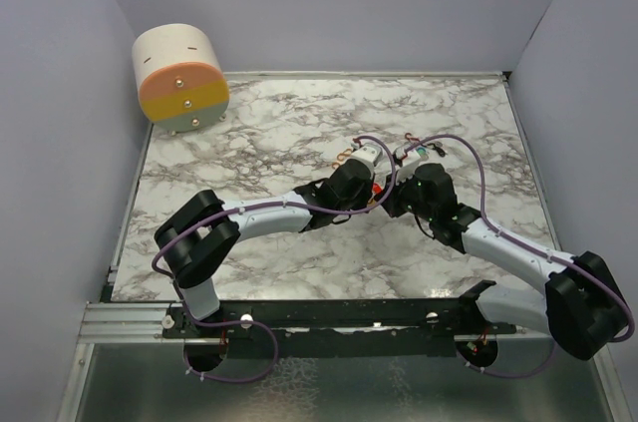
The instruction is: Put the keys on the keyring
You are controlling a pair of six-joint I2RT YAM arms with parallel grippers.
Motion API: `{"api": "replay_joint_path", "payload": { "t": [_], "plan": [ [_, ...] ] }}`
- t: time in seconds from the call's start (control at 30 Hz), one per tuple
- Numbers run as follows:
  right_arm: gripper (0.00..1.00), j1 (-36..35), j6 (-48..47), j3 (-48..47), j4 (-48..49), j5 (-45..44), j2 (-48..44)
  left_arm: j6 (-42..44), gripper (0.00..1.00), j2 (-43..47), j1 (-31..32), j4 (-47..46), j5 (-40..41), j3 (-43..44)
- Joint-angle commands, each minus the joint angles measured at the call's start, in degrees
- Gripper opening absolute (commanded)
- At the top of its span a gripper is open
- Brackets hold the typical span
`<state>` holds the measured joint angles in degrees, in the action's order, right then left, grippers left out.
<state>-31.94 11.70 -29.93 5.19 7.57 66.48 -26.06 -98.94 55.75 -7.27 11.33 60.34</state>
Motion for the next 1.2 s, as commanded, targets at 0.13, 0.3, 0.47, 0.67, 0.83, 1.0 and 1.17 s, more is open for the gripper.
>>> {"api": "replay_joint_path", "payload": {
  "t": [0.13,0.3,0.47,0.67,0.83,1.0,1.17],
  "plan": [
    [0.01,-0.8,-0.7,-0.3,2.8,0.8,-1.5,1.1,0.00,-0.5,0.4,-1.1,0.3,2.6],
    [0.01,-1.0,-0.8,-0.3,2.7,1.0,-1.4,1.4,0.00,-0.5,0.3,-1.0,0.6,3.1],
    [0.01,-1.2,-0.8,0.0,2.6,1.3,-1.9,1.5,0.00,-0.6,0.3,-1.0,0.8,3.3],
    [0.01,-1.4,-0.9,0.2,2.7,1.8,-2.0,1.5,0.00,-0.8,0.3,-1.2,1.3,3.2],
    [0.01,-1.6,-0.9,0.3,2.6,1.9,-1.9,1.5,0.00,-0.7,0.2,-1.3,1.8,3.2],
    [0.01,-1.8,-0.8,0.4,2.3,1.8,-2.0,1.6,0.00,-0.4,0.1,-1.3,2.2,3.1],
    [0.01,-1.8,-0.7,0.6,2.1,1.8,-2.1,1.5,0.00,0.1,-0.2,-1.3,2.7,3.0]
  ]
}}
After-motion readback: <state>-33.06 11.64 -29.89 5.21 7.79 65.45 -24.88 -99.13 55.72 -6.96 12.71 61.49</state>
